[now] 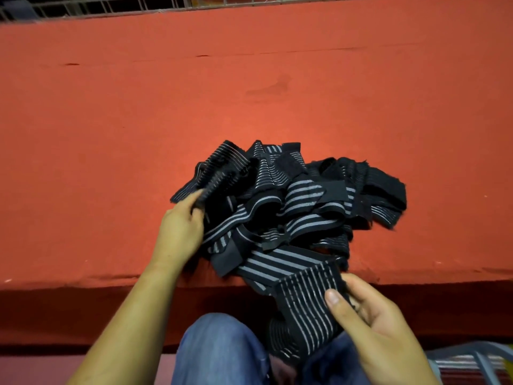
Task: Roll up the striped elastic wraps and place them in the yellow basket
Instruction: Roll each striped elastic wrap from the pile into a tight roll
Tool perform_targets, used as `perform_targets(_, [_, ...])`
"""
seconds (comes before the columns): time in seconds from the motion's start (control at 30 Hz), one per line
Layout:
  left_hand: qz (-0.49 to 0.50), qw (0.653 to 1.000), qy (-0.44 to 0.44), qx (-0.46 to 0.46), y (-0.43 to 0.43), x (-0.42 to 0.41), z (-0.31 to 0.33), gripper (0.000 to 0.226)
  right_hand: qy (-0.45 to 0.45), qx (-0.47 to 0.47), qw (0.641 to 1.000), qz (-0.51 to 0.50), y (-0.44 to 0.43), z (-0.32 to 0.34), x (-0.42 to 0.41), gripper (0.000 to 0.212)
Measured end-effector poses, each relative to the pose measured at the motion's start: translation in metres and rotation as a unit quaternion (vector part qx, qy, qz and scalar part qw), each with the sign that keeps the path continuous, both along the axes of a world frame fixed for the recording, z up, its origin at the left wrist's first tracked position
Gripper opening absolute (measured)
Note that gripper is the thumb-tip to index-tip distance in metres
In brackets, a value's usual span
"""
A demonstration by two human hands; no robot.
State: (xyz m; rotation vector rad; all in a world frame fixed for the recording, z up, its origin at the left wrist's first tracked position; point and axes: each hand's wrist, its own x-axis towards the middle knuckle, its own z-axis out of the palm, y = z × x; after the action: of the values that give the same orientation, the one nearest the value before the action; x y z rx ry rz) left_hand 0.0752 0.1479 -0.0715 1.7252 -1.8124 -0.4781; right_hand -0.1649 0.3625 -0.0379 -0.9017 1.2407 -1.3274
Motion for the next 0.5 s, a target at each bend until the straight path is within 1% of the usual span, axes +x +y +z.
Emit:
perform_targets(0.03, [0.006, 0.999, 0.039, -0.011, -0.001, -0.001, 0.006, 0.03, 0.002, 0.001, 1.0, 0.001, 0.001, -0.003, -0.001, 0.029])
perform_targets(0.1, [0.016, 0.989, 0.143, -0.022, 0.0, -0.002, 0.022, 0.028, 0.007, 0.006, 1.0, -0.004, 0.002, -0.007, -0.002, 0.026])
perform_targets(0.13, [0.023, 0.977, 0.212, -0.018, 0.001, -0.003, 0.031, 0.028, 0.004, 0.01, 1.0, -0.007, 0.003, -0.009, -0.002, 0.026])
perform_targets(0.2, [0.036, 0.95, 0.309, -0.017, 0.003, -0.007, 0.049, 0.028, -0.003, 0.025, 1.0, -0.009, 0.003, -0.012, -0.001, 0.03])
perform_targets(0.37, [0.021, 0.903, 0.428, -0.023, 0.022, -0.022, 0.085, 0.026, -0.016, 0.05, 0.999, 0.004, 0.0, -0.011, 0.002, 0.036])
perform_targets(0.4, [0.016, 0.889, 0.457, -0.025, 0.026, -0.022, 0.091, 0.025, -0.022, 0.054, 0.998, 0.004, -0.001, -0.012, 0.002, 0.036])
perform_targets(0.5, [0.002, 0.855, 0.518, -0.019, 0.043, -0.029, 0.107, 0.024, -0.061, 0.077, 0.995, -0.011, -0.002, -0.008, 0.004, 0.034])
